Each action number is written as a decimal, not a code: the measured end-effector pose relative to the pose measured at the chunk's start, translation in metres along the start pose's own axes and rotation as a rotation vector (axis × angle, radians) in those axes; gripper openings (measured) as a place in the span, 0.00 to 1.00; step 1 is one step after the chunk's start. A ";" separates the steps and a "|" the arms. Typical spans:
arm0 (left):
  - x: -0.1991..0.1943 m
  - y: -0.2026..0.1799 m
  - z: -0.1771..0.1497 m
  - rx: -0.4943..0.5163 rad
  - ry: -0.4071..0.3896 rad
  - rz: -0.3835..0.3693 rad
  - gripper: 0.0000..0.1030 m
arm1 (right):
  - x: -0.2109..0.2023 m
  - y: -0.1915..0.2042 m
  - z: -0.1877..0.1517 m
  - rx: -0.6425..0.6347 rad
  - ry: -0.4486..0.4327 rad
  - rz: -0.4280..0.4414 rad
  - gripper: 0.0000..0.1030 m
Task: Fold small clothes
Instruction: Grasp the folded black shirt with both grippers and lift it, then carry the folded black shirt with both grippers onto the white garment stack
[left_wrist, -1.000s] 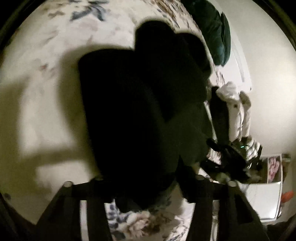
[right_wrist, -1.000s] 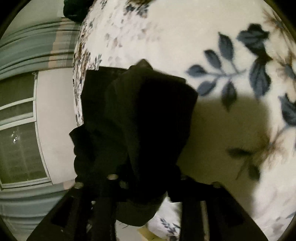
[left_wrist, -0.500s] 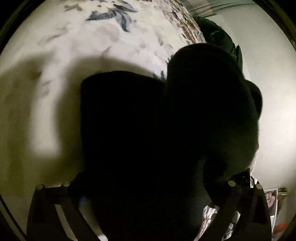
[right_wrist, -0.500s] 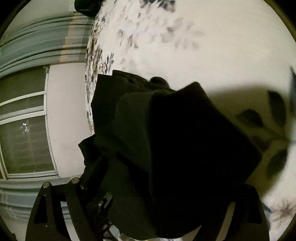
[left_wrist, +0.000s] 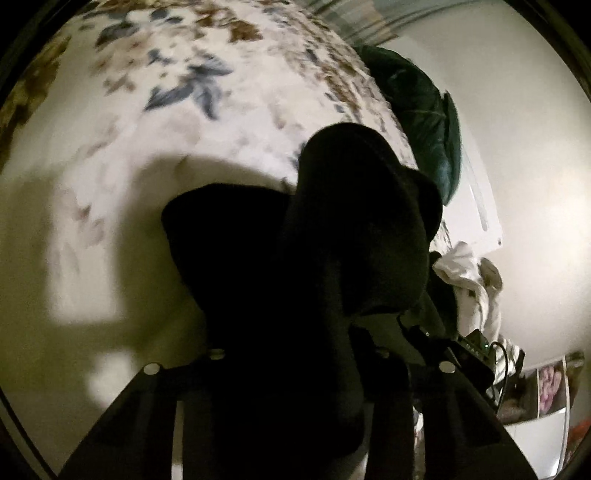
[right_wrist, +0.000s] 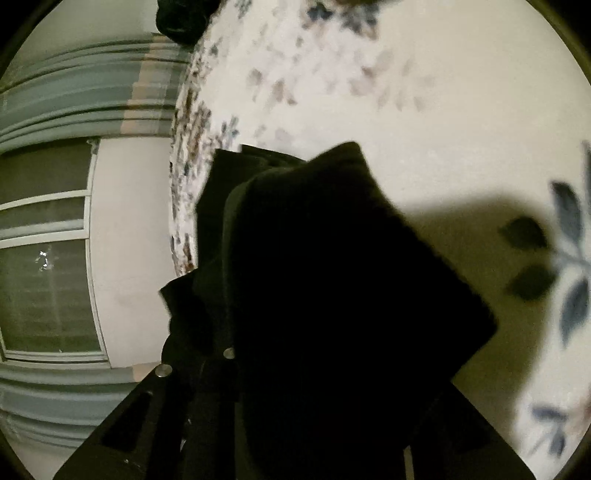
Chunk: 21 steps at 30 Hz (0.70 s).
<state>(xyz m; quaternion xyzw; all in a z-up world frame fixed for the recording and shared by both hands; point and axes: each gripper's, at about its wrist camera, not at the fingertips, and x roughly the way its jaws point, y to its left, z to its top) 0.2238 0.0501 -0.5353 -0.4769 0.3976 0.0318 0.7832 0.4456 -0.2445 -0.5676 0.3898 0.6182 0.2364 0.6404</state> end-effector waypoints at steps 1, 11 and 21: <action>-0.003 -0.003 0.002 0.016 0.000 -0.005 0.30 | -0.006 0.004 -0.004 -0.008 -0.008 0.000 0.23; -0.030 -0.069 0.048 0.167 0.029 -0.146 0.28 | -0.096 0.065 -0.044 -0.062 -0.160 0.058 0.22; -0.037 -0.220 0.102 0.331 0.081 -0.330 0.28 | -0.231 0.158 -0.047 -0.098 -0.442 0.099 0.22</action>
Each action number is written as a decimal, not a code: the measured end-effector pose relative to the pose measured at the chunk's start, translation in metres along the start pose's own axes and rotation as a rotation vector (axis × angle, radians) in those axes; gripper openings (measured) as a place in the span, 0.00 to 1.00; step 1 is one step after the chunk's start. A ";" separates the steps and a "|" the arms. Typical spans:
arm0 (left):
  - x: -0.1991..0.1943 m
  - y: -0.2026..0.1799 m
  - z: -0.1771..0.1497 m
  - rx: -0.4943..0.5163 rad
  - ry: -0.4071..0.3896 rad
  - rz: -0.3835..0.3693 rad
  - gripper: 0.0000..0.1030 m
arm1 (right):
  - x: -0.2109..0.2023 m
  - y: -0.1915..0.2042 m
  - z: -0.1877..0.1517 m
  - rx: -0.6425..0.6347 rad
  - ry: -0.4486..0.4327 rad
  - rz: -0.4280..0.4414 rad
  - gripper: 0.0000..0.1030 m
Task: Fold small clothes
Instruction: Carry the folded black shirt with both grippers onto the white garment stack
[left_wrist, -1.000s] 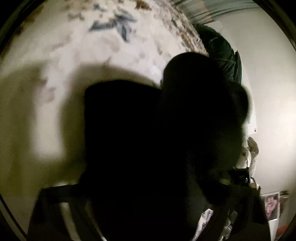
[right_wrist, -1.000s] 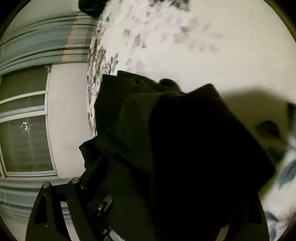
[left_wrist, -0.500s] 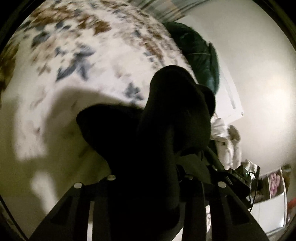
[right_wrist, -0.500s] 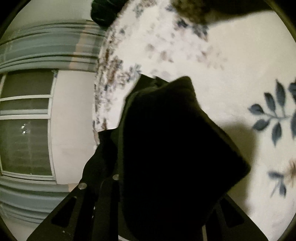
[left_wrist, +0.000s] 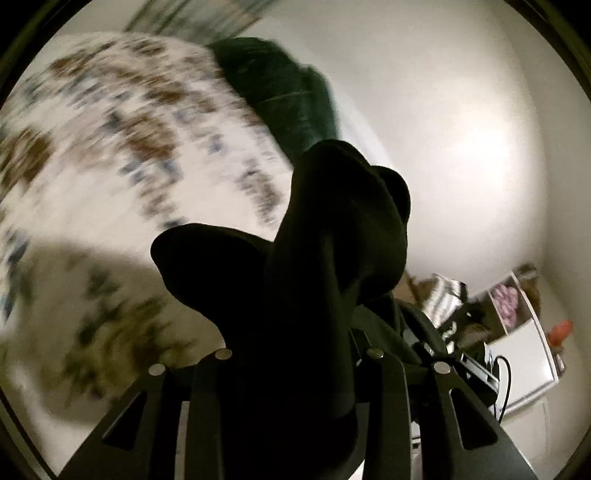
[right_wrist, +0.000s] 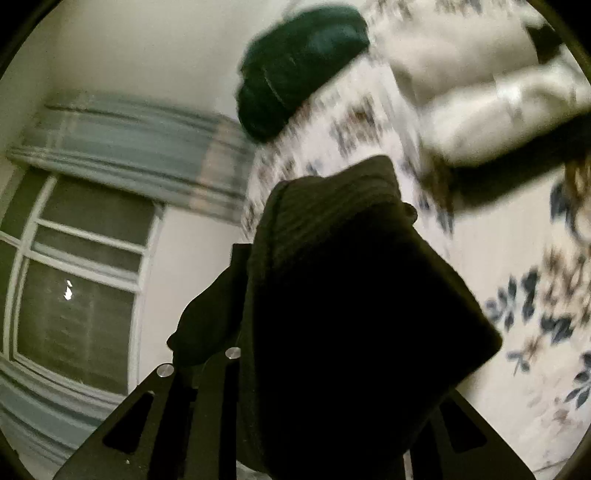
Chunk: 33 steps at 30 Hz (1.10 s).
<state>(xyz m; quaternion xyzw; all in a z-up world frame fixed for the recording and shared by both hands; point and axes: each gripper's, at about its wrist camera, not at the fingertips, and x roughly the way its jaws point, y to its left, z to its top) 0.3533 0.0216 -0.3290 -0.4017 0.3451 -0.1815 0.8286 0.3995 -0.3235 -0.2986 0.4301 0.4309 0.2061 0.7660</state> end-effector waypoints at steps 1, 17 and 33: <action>0.007 -0.016 0.010 0.024 0.002 -0.018 0.28 | -0.008 0.007 0.008 -0.008 -0.023 0.003 0.22; 0.325 -0.203 0.107 0.272 0.246 -0.135 0.29 | -0.132 -0.034 0.262 -0.010 -0.414 -0.030 0.22; 0.379 -0.154 0.041 0.342 0.357 0.190 0.43 | -0.080 -0.182 0.230 0.135 -0.164 -0.336 0.76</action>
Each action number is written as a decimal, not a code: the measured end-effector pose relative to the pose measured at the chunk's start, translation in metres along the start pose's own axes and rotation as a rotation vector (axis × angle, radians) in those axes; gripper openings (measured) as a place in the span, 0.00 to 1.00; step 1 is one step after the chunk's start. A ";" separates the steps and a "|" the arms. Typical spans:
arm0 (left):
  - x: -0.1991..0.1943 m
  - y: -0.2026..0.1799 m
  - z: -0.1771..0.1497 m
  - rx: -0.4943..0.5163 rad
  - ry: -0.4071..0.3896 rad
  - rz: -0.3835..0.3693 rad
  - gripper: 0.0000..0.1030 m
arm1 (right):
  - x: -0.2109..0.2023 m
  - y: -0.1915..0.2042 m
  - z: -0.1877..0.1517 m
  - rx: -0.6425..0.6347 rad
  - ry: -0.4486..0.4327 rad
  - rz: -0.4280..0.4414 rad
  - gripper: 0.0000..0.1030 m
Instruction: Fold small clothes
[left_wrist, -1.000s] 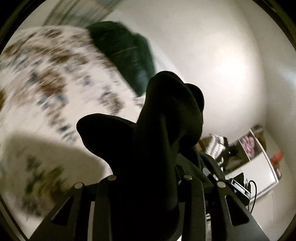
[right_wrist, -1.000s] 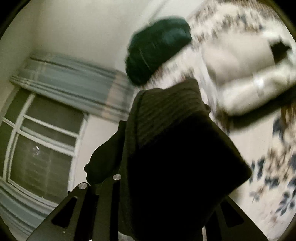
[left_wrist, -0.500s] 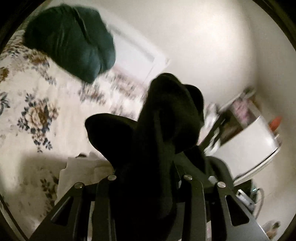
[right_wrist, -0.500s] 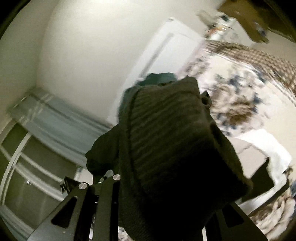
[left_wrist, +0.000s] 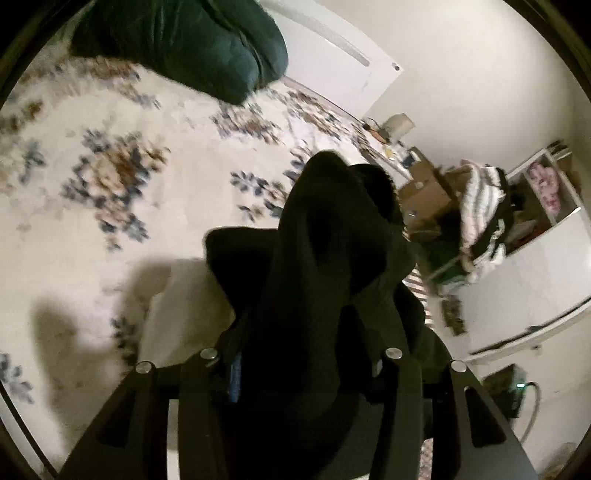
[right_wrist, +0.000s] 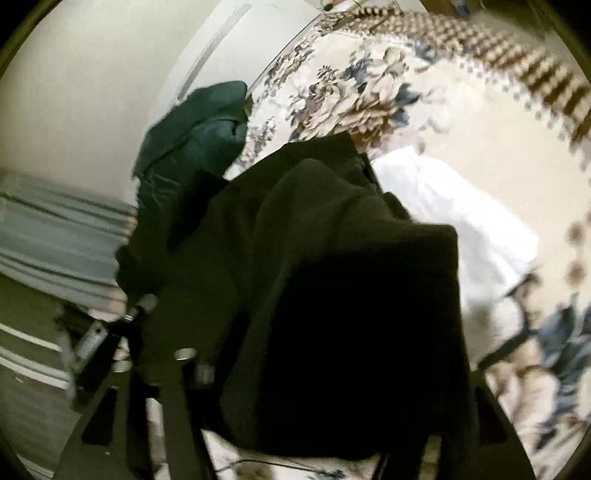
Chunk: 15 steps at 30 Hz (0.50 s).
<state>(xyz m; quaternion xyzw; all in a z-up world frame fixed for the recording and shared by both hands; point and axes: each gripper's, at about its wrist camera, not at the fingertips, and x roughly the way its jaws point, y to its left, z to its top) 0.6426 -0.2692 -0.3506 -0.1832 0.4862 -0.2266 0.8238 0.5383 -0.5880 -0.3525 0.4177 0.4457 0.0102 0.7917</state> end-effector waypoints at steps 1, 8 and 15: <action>-0.004 -0.005 -0.001 0.019 -0.016 0.037 0.44 | -0.006 0.004 -0.002 -0.023 -0.001 -0.031 0.82; -0.043 -0.038 -0.025 0.130 -0.111 0.304 0.86 | -0.051 0.040 -0.014 -0.226 -0.067 -0.336 0.98; -0.091 -0.072 -0.058 0.186 -0.125 0.429 0.91 | -0.118 0.094 -0.043 -0.391 -0.167 -0.568 1.00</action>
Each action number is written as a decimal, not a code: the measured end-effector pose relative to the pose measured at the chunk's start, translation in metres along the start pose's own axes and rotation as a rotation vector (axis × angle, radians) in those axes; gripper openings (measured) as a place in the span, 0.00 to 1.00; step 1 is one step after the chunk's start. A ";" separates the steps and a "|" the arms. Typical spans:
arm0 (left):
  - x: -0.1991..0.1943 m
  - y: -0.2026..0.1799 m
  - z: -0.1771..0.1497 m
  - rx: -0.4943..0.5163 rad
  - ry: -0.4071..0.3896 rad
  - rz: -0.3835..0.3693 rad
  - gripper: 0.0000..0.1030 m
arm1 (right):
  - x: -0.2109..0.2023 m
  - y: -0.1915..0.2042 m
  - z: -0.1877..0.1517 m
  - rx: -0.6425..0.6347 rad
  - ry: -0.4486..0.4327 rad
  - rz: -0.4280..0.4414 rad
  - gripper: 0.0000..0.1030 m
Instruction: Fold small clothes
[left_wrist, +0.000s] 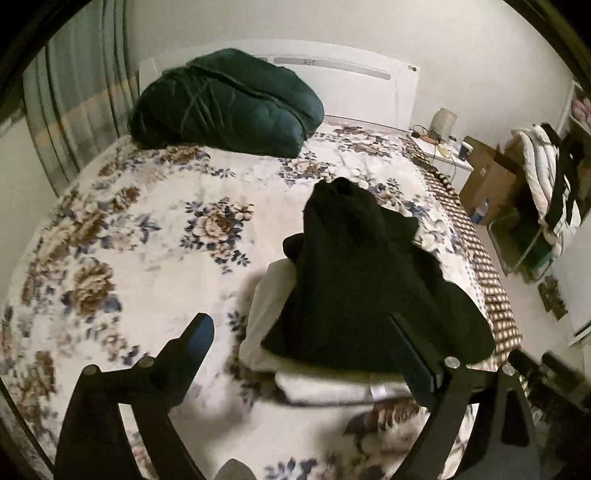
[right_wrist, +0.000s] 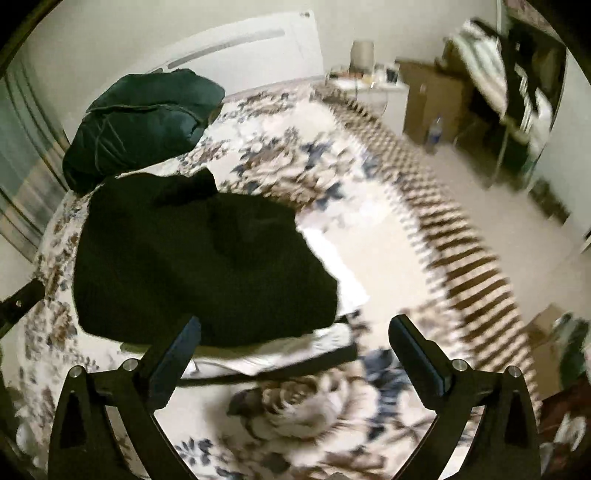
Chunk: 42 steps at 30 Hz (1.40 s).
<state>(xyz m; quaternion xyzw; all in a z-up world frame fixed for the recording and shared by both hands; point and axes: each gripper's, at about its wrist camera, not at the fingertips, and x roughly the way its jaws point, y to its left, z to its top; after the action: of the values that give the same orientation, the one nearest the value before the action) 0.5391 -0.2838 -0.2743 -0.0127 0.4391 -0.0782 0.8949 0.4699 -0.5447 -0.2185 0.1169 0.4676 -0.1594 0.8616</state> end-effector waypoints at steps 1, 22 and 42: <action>-0.010 -0.001 -0.002 0.000 0.001 0.012 0.91 | -0.017 0.002 -0.001 -0.009 -0.013 -0.015 1.00; -0.295 0.016 -0.083 0.047 -0.136 0.035 0.91 | -0.405 0.039 -0.121 -0.088 -0.232 -0.057 1.00; -0.436 -0.013 -0.145 0.060 -0.244 0.072 0.91 | -0.637 0.005 -0.217 -0.131 -0.378 -0.009 1.00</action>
<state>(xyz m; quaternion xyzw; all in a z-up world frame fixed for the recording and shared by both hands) 0.1604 -0.2245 -0.0204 0.0205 0.3247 -0.0571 0.9439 -0.0207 -0.3590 0.2028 0.0263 0.3072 -0.1515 0.9391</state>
